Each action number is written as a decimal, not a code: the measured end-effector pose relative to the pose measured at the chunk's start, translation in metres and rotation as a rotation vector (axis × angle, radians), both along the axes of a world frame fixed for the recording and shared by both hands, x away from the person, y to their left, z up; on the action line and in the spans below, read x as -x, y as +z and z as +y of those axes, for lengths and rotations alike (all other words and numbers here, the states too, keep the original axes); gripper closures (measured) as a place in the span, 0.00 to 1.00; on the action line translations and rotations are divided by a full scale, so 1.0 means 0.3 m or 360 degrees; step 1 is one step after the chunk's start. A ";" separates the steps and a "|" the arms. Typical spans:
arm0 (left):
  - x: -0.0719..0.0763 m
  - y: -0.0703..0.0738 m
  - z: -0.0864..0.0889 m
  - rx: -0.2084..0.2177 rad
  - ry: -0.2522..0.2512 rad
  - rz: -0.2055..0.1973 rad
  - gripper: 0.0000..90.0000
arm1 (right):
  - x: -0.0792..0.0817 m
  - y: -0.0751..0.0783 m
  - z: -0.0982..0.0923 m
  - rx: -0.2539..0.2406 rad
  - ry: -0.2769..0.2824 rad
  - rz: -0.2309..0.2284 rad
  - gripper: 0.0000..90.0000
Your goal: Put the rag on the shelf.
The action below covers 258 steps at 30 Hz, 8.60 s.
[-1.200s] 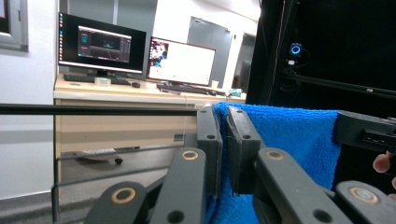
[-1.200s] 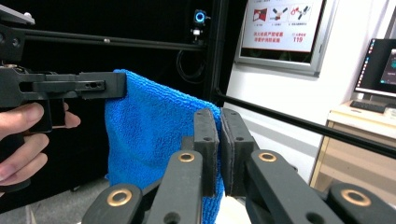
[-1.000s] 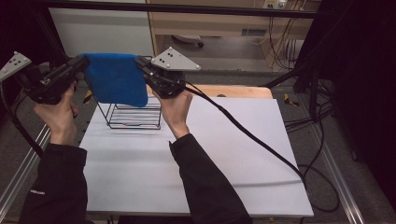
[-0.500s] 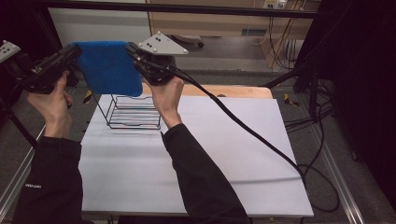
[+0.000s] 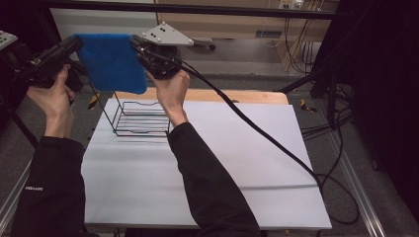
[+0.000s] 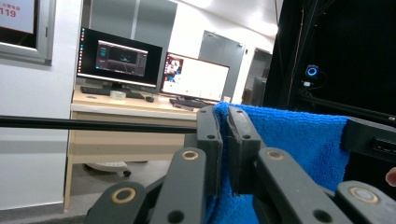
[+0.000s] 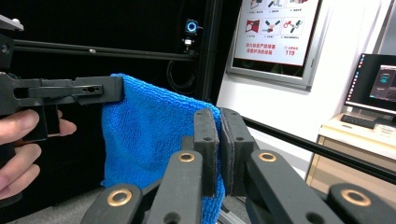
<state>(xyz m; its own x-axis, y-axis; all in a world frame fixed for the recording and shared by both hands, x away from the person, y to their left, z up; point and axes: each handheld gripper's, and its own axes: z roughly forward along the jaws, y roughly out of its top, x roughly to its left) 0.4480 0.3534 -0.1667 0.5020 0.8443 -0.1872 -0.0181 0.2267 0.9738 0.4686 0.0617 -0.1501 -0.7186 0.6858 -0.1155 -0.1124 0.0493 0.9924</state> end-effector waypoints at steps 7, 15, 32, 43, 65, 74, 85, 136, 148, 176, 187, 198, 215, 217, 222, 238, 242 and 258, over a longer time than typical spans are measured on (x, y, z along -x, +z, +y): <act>-0.038 0.019 -0.015 -0.0036 0.0027 0.0009 0.94 | -0.044 0.016 -0.003 -0.0001 -0.0024 0.0005 0.96; -0.089 0.022 -0.018 -0.0023 0.0047 0.0027 0.94 | -0.095 0.021 0.000 -0.0002 -0.0038 0.0015 0.96; -0.187 0.035 -0.020 -0.0091 0.0116 0.0065 0.94 | -0.222 0.009 0.020 0.0040 -0.0069 0.0069 0.96; -0.212 -0.011 -0.044 -0.0140 0.0071 0.0104 0.93 | -0.225 -0.034 -0.014 0.0073 -0.0075 0.0108 0.96; -0.114 -0.152 0.009 -0.0233 -0.0005 0.0150 0.93 | -0.174 -0.161 -0.004 0.0140 0.0034 0.0200 0.96; -0.091 -0.173 0.016 -0.0267 -0.0010 0.0150 0.93 | -0.147 -0.171 -0.004 0.0186 0.0084 0.0207 0.96; -0.043 -0.207 0.031 -0.0309 -0.0053 0.0174 0.91 | -0.100 -0.179 -0.012 0.0277 0.0168 0.0258 0.96; -0.023 -0.254 -0.001 -0.0612 -0.0118 0.0636 0.99 | -0.063 -0.280 0.040 0.0590 0.0237 0.0396 0.94; -0.041 -0.299 -0.012 -0.0646 -0.0104 0.0677 0.99 | -0.058 -0.285 0.043 0.0602 0.0262 0.0443 0.82; -0.039 -0.356 -0.019 -0.0613 -0.0137 0.0686 0.98 | -0.079 -0.368 -0.032 0.0450 0.0304 0.0581 0.91; 0.045 -0.401 -0.029 -0.0658 -0.0202 0.0717 0.65 | -0.010 -0.349 -0.168 0.0409 0.0288 0.0627 0.49; 0.101 -0.530 -0.114 -0.0659 -0.0304 0.0753 0.30 | 0.019 -0.404 -0.388 0.0383 0.0181 0.0747 0.14; 0.174 -0.726 -0.244 -0.0796 -0.0398 0.0878 0.09 | 0.119 -0.605 -0.730 0.0335 0.0001 0.0849 0.01; 0.182 -0.751 -0.249 -0.0805 -0.0406 0.0892 0.09 | 0.135 -0.635 -0.764 0.0328 -0.0006 0.0863 0.01; 0.199 -0.809 -0.251 -0.0785 -0.0445 0.0923 0.10 | 0.174 -0.706 -0.839 0.0336 -0.0027 0.0877 0.01; 0.232 -0.873 -0.232 -0.0823 -0.0458 0.0938 0.10 | 0.283 -0.894 -1.030 0.0312 -0.0078 0.0986 0.01; 0.240 -0.880 -0.230 -0.0817 -0.0458 0.0940 0.10 | 0.310 -0.922 -1.066 0.0315 -0.0067 0.0996 0.01; 0.247 -0.907 -0.233 -0.0854 -0.0486 0.0958 0.11 | 0.356 -0.988 -1.120 0.0320 -0.0070 0.1031 0.01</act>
